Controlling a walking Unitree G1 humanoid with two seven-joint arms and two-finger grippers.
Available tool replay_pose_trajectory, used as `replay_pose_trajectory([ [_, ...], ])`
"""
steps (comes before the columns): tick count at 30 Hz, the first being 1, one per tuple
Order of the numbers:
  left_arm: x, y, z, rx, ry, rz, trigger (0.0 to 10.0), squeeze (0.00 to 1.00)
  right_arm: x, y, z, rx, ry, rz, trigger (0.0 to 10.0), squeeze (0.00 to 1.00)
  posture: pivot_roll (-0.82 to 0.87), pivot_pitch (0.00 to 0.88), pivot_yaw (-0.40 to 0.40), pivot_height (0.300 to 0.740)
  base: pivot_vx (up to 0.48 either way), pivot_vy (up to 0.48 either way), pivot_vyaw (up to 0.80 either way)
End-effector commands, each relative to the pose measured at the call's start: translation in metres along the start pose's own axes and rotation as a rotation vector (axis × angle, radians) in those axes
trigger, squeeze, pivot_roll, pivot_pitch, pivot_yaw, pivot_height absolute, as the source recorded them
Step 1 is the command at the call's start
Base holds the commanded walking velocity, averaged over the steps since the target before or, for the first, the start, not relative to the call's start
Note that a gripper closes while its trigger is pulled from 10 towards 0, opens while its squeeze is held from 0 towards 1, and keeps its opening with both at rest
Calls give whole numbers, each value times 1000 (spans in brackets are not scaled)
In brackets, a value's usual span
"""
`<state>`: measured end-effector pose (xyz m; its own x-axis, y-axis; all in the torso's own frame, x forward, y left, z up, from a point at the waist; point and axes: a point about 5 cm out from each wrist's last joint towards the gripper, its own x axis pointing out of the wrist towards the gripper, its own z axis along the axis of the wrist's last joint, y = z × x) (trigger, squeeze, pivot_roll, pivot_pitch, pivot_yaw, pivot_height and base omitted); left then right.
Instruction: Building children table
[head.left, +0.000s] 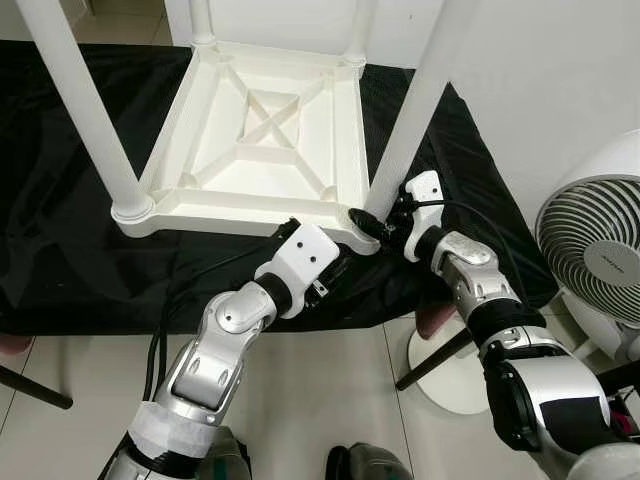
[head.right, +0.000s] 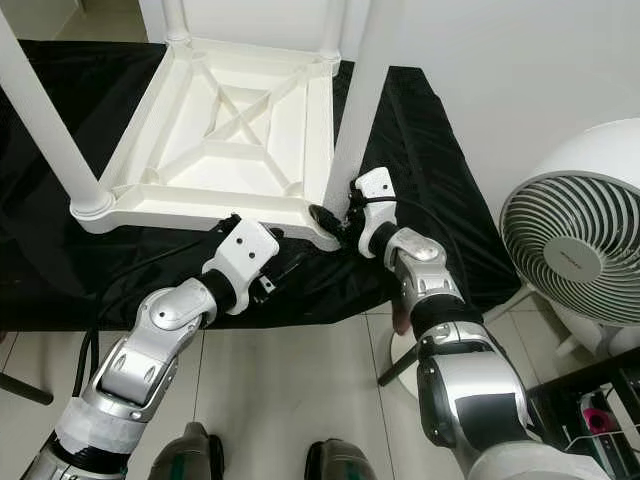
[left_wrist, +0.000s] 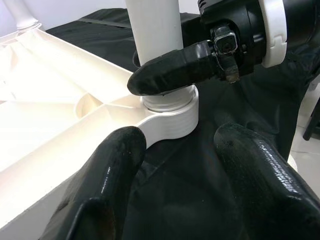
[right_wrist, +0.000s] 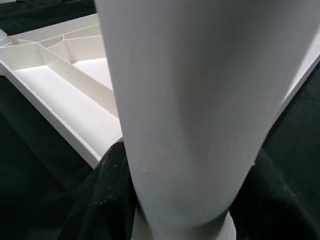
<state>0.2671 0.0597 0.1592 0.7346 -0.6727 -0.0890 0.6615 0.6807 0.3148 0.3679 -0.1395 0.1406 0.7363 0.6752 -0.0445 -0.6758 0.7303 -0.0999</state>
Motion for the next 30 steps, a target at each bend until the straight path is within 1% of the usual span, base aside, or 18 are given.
replay_pose_trajectory([
  [1, 0, 0, 0, 7, -3, 13, 10000, 0, 2, 5, -2, -23, 21, 56, 0, 0, 74, 10, -58, 740, 0, 0, 0],
  [7, 0, -1, 0, 6, -3, 12, 10000, 0, 0, 4, -3, -31, 16, 66, 0, 0, 71, 9, -58, 740, 0, 0, 0],
  [9, 0, -1, 0, 5, -3, 10, 10000, 0, -3, 3, -5, -18, 10, 41, 0, 0, 68, 10, -58, 740, 0, 0, 0],
  [11, 0, -2, -1, 4, -2, 7, 10000, 0, -5, 0, -8, 7, 6, -35, 0, 0, 63, 12, -58, 740, 0, 0, 0],
  [12, 0, -2, -1, 4, -2, 7, 10000, 0, -5, 0, -8, 7, 6, -35, 0, 0, 63, 12, -58, 740, 0, 0, 0],
  [15, 1, -4, -1, 1, -4, -1, 10000, 0, -6, -1, -11, 43, -13, -176, 0, 0, 55, 15, -56, 740, 0, 0, 0],
  [17, 1, -5, -1, 1, -4, -3, 10000, 0, -6, -1, -11, 48, -16, -194, 0, 0, 55, 15, -56, 740, 0, 0, 0],
  [18, 2, -5, -1, 0, -4, -5, 10000, 0, -5, 2, -13, 70, -20, -228, 0, 0, 51, 16, -54, 740, 0, 0, 0],
  [19, 2, -5, -1, 0, -4, -5, 10000, 0, -5, 2, -13, 70, -20, -228, 0, 0, 51, 16, -54, 740, 0, 0, 0],
  [20, 2, -5, -1, -3, -5, -10, 10000, 0, -2, 8, -16, 100, -19, -301, 0, 0, 42, 18, -47, 740, 0, 0, 0],
  [21, 2, -6, -1, -3, -5, -13, 10000, 0, -1, 11, -18, 120, -13, -346, 0, 0, 41, 18, -47, 740, 0, 0, 0],
  [22, 2, -6, -1, -3, -5, -13, 10000, 0, -1, 11, -18, 120, -13, -346, 0, 0, 41, 18, -47, 740, 0, 0, 0],
  [23, 2, -6, -1, -3, -5, -15, 10000, 0, 0, 13, -19, 129, -8, -383, 0, 0, 40, 19, -46, 740, 0, 0, 0],
  [25, 2, -6, -1, -3, -5, -15, 10000, 0, 0, 13, -19, 129, -8, -383, 0, 0, 40, 19, -46, 740, 0, 0, 0],
  [26, 2, -6, -1, -3, -5, -16, 10000, 0, 2, 17, -20, 109, -2, -427, 0, 0, 40, 19, -46, 740, 0, 0, 0],
  [28, 2, -6, -1, -3, -5, -16, 10000, 0, 2, 17, -20, 109, -2, -427, 0, 0, 40, 19, -46, 740, 0, 0, 0],
  [29, 2, -6, -1, -4, -4, -18, 10000, 0, 4, 21, -21, 108, 1, -489, 0, 0, 40, 22, -47, 740, 0, 0, 0],
  [30, 2, -6, -1, -4, -4, -18, 10000, 0, 4, 21, -21, 108, 1, -489, 0, 0, 40, 22, -47, 740, 0, 0, 0],
])
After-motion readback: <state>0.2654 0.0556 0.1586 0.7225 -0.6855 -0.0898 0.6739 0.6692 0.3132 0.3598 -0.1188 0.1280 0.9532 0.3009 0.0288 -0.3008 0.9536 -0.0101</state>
